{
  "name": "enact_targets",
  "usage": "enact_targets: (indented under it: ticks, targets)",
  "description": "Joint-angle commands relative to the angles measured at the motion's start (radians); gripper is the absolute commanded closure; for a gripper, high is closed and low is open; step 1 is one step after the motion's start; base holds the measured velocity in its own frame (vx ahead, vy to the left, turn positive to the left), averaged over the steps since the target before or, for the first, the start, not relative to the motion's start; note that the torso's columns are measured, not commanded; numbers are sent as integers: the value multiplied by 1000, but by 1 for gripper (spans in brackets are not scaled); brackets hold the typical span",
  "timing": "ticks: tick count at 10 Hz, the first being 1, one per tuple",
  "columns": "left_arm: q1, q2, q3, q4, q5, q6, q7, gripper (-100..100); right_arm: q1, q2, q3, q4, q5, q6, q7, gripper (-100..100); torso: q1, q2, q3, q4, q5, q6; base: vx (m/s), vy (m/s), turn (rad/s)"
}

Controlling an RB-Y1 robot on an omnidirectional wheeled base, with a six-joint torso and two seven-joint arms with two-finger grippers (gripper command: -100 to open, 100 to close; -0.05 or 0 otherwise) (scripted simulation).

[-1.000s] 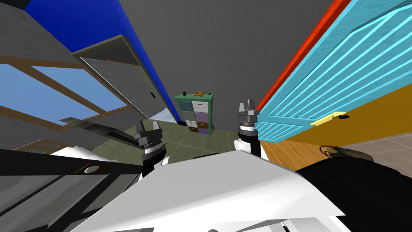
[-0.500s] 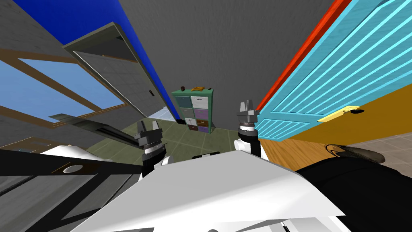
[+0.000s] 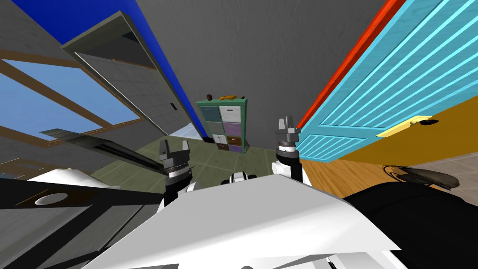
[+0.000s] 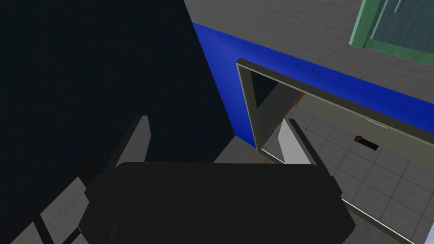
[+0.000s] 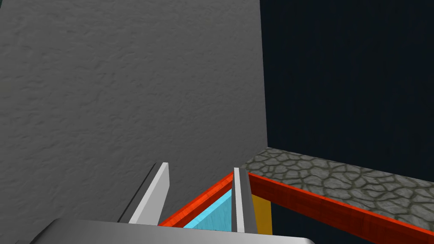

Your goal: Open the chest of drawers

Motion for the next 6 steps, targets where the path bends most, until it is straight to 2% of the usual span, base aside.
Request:
enact_targets:
  ticks: [1,6]
  targets:
    - [-20,63,-6,44,-2,3,-2,-100,0,0,0,0,0,0,0,0,0,1,-1,1,0,0,73,-40,-37]
    - [-61,122,-23,160,-8,4,-6,-100,0,0,0,0,0,0,0,0,0,3,0,2,0,0,97,-36,-43]
